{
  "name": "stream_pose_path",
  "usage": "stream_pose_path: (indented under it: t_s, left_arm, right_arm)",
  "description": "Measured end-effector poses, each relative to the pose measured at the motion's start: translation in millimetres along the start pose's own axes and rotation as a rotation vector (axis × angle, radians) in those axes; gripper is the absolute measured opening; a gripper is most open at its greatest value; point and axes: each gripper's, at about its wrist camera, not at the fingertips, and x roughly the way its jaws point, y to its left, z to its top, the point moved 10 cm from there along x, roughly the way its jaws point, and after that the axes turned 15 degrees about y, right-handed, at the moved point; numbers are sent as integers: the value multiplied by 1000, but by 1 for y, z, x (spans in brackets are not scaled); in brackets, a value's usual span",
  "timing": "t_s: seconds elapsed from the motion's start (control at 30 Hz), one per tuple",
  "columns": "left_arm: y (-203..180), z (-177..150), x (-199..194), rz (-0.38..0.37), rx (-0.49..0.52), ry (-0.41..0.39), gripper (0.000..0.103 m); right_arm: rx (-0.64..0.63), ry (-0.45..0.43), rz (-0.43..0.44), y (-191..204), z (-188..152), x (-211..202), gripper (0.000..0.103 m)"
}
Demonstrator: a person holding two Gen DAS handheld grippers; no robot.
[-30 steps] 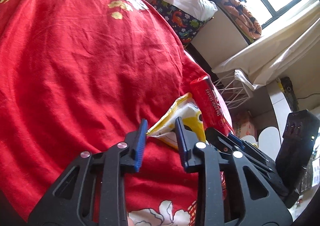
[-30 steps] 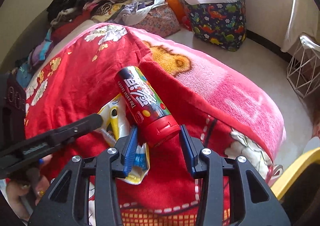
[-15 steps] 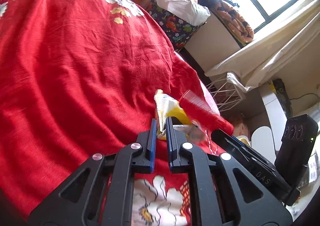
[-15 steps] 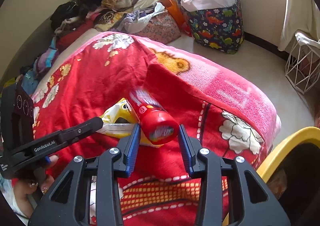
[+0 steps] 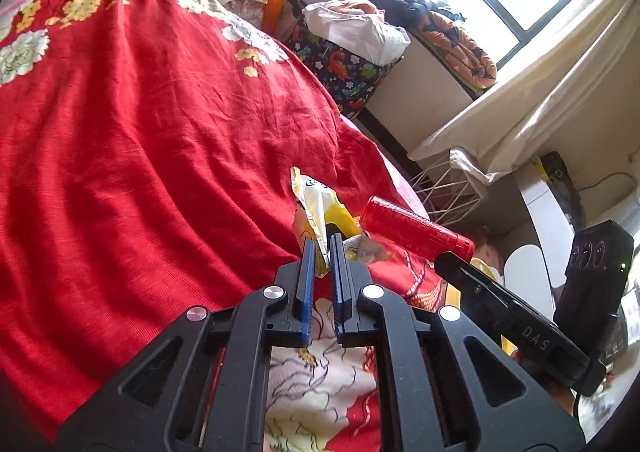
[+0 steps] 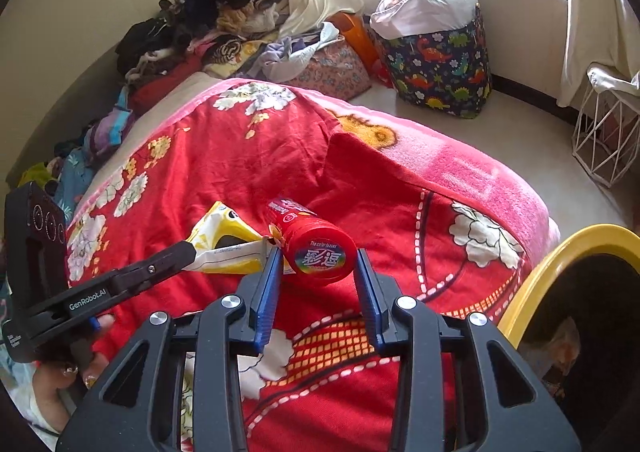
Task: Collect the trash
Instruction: 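Grasp the red candy tube with the right tool while the left grasps the yellow wrapper, then carry the red tube and yellow wrapper over the yellow bin with both tools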
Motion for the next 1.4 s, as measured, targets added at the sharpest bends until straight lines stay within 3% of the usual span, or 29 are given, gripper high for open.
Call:
stream_pose_path:
  t_s: [0.7, 1.4]
  left_arm:
    - [-33, -7, -27, 29, 121, -46, 3]
    - [-107, -8, -12, -24, 235, -40, 2]
  right_arm:
    - [49, -66, -9, -3, -17, -35, 29]
    - [175, -162, -1, -61, -25, -87, 29]
